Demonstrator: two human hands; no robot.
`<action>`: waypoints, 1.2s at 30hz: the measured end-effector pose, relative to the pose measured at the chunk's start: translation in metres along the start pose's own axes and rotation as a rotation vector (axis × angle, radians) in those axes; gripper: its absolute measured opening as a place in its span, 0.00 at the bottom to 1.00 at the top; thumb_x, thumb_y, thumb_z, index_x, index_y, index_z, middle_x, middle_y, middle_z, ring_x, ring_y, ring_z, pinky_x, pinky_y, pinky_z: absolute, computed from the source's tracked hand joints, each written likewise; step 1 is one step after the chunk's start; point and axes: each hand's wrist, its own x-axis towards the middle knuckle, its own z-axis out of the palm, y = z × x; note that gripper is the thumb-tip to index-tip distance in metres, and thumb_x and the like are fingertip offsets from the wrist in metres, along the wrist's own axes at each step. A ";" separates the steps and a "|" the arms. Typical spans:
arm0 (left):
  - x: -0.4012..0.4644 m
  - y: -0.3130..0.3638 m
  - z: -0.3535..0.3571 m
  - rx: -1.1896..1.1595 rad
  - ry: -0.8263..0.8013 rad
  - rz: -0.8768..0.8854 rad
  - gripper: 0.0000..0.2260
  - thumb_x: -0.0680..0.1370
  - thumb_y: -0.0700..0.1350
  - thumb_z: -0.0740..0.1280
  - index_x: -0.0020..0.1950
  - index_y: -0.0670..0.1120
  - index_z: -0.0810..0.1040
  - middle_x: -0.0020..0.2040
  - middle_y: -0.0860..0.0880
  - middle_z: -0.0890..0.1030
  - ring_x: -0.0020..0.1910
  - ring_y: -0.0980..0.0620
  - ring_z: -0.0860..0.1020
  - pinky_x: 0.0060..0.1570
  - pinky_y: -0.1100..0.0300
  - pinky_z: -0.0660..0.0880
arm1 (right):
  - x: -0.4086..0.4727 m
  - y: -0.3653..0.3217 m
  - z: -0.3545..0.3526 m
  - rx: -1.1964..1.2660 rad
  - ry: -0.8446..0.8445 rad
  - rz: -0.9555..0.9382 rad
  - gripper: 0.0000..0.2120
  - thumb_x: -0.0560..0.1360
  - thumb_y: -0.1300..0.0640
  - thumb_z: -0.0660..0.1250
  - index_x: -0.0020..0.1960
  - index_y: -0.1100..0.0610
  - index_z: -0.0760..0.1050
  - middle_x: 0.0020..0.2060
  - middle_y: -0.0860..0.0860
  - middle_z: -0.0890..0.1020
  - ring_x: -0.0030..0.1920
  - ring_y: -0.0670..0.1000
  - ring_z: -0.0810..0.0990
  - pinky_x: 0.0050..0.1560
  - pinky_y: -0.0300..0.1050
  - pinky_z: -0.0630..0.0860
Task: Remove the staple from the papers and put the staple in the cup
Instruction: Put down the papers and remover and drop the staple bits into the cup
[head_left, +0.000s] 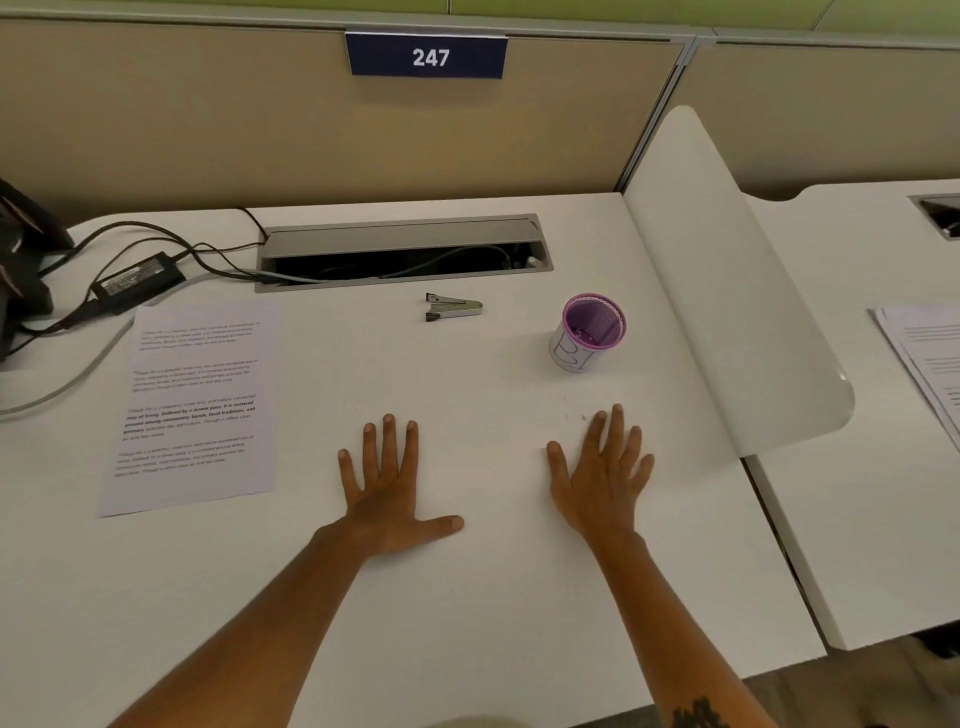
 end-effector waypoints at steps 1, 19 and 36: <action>0.000 0.000 0.001 -0.002 0.003 0.001 0.67 0.52 0.90 0.47 0.75 0.57 0.16 0.75 0.51 0.14 0.73 0.47 0.13 0.69 0.37 0.17 | 0.002 -0.004 0.002 -0.005 -0.025 -0.019 0.43 0.81 0.31 0.49 0.85 0.58 0.47 0.86 0.53 0.44 0.84 0.64 0.46 0.80 0.71 0.48; 0.001 -0.001 0.001 0.001 -0.004 0.011 0.67 0.58 0.88 0.55 0.75 0.56 0.16 0.74 0.51 0.13 0.73 0.46 0.14 0.74 0.33 0.24 | 0.054 0.030 -0.025 -0.085 -0.112 -0.394 0.34 0.79 0.28 0.43 0.83 0.36 0.48 0.85 0.51 0.50 0.84 0.63 0.48 0.81 0.68 0.48; -0.002 0.001 -0.002 0.004 -0.019 0.012 0.66 0.60 0.87 0.56 0.75 0.55 0.16 0.74 0.50 0.13 0.75 0.44 0.16 0.75 0.32 0.25 | 0.016 -0.024 0.006 0.038 -0.072 -0.129 0.39 0.83 0.33 0.46 0.85 0.54 0.40 0.85 0.50 0.40 0.85 0.61 0.40 0.81 0.68 0.39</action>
